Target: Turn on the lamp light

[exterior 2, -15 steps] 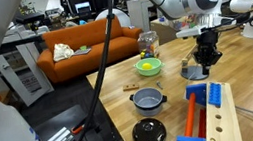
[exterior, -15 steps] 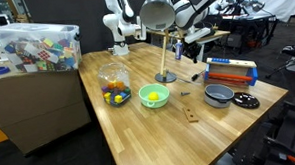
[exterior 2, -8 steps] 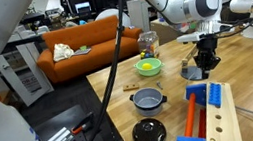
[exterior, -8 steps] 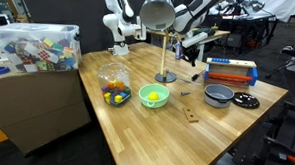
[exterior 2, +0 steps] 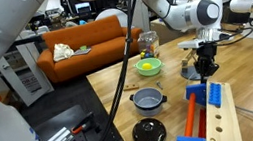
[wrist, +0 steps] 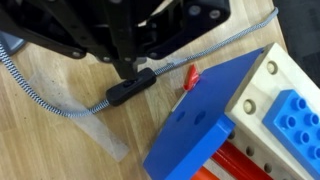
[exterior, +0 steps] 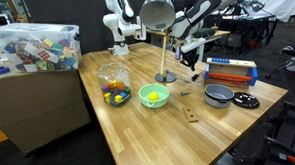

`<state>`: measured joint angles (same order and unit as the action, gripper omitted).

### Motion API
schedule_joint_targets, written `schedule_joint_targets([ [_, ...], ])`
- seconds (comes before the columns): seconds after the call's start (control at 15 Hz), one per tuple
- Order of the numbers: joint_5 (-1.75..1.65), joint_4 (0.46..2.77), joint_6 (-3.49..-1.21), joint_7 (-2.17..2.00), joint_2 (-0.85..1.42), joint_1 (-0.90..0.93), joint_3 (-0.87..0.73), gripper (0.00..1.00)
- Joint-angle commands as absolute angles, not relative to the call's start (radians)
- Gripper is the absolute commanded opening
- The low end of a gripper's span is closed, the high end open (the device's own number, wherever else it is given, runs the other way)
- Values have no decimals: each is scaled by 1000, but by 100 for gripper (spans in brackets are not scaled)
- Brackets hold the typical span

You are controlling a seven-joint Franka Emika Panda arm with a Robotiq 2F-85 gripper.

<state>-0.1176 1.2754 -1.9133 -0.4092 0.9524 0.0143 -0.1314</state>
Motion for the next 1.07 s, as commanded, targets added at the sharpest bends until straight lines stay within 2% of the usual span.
schedule_joint_targets([
  [0.0, -85, 1214, -1868, -412, 991, 9, -133, 0],
  [1.0, -78, 1143, -1833, -410, 1058, -2, -138, 0],
])
